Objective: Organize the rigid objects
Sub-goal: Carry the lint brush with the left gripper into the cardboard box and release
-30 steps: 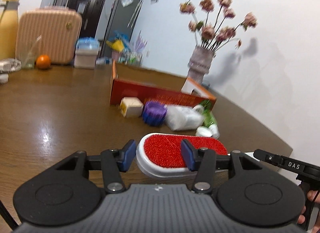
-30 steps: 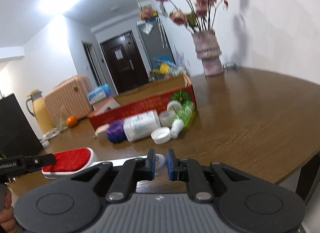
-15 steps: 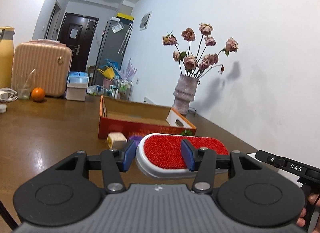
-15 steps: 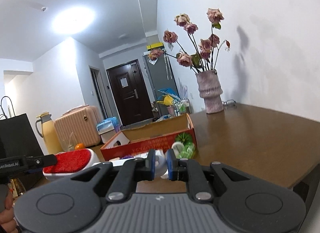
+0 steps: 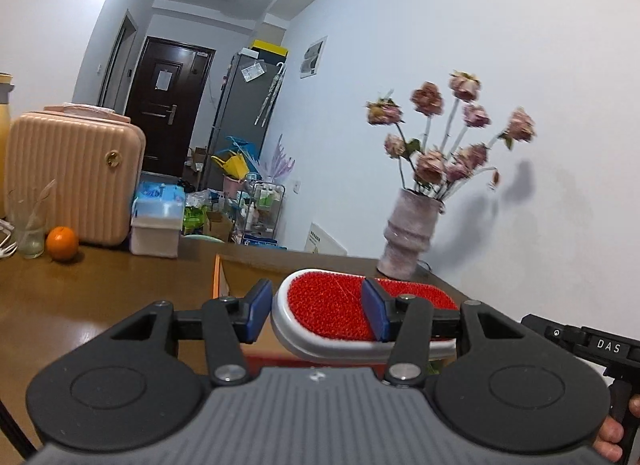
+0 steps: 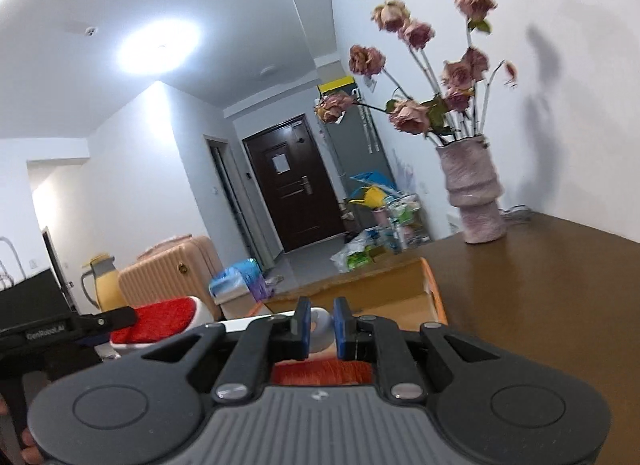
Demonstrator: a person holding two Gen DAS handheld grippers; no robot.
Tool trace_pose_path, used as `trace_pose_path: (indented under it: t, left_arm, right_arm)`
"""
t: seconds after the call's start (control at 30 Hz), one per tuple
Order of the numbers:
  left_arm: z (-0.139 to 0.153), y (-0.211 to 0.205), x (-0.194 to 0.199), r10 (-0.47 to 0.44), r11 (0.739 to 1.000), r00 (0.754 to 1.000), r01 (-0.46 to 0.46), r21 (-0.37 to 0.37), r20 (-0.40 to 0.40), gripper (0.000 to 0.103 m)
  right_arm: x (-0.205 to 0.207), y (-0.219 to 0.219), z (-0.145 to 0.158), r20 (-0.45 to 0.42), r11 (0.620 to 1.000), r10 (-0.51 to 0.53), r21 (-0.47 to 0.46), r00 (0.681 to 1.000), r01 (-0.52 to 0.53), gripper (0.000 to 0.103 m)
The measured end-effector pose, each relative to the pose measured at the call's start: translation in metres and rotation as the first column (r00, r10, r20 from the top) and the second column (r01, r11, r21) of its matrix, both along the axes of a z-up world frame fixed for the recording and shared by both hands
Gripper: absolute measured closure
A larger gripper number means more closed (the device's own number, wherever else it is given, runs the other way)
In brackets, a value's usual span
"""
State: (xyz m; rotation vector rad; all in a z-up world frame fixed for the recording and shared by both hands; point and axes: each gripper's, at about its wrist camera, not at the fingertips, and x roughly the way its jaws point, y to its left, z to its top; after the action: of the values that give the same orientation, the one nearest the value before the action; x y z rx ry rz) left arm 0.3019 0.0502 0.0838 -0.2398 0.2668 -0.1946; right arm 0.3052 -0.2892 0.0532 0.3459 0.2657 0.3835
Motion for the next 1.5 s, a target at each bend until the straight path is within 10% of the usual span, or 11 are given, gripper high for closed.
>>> trace_pose_path:
  t: [0.47,0.67,0.77,1.0,1.13,1.5]
  left_arm:
    - [-0.030,0.009,0.222,0.010,0.999,0.987,-0.003,0.042,-0.159,0.053]
    - [-0.071,0.004,0.296,0.046,0.988,0.942,0.006,0.153,-0.332,0.056]
    - [-0.085,-0.006,0.307,-0.024,0.979,0.908,0.106,0.174,-0.418,0.057]
    - [-0.089,-0.046,0.285,0.026,0.891,0.956,0.111,0.440,-0.293,0.027]
    - [-0.086,-0.044,0.282,0.043,0.907,0.962,0.075,0.414,-0.269,0.023]
    - [-0.082,-0.051,0.275,0.054,0.887,0.970,0.062,0.457,-0.236,0.020]
  right_arm:
    - [0.231,0.024,-0.017,-0.171,0.996,-0.004,-0.093,0.985,-0.012,0.091]
    - [0.312,0.043,-0.045,-0.311,0.974,0.027,-0.207,0.950,-0.096,0.090]
    - [0.330,0.061,-0.058,-0.337,0.954,0.072,-0.251,0.939,-0.163,0.090]
    - [0.327,0.092,-0.067,-0.325,0.903,0.036,-0.394,0.945,-0.170,0.064]
    - [0.327,0.083,-0.069,-0.368,0.922,0.042,-0.343,0.929,-0.178,0.045]
    - [0.317,0.079,-0.072,-0.401,0.926,0.026,-0.335,0.916,-0.173,0.043]
